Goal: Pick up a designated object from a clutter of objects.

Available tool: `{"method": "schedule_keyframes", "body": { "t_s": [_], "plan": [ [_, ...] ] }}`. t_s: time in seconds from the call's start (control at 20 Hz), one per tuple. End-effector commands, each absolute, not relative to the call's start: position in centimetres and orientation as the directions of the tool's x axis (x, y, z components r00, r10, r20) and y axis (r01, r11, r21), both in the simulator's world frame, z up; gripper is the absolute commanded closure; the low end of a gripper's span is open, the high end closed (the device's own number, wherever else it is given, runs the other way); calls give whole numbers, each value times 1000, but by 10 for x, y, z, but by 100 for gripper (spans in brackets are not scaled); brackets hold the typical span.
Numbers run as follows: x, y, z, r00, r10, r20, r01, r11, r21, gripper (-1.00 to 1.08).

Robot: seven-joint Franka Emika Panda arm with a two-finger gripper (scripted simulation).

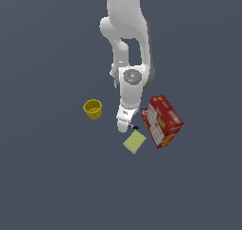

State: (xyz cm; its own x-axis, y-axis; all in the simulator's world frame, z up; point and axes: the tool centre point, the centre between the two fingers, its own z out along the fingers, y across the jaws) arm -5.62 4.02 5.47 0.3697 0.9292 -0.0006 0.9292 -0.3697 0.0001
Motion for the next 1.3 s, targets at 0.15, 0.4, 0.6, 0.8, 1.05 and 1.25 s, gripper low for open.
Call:
{"method": "schedule_keyframes", "body": {
  "t_s": [0.15,0.4,0.6,0.8,1.05,1.25],
  "plan": [
    [-57,40,35,367,930,-1,930,-367,0,-92],
    [-57,40,16,366,931,0,931,-366,0,-92],
    [-57,40,10,365,931,-1,931,-365,0,-92],
    [-57,40,10,365,931,-1,931,-365,0,108],
    [-57,40,10,365,931,-1,931,-365,0,108],
    [-57,40,11,365,931,-1,931,-365,0,108]
  ]
}}
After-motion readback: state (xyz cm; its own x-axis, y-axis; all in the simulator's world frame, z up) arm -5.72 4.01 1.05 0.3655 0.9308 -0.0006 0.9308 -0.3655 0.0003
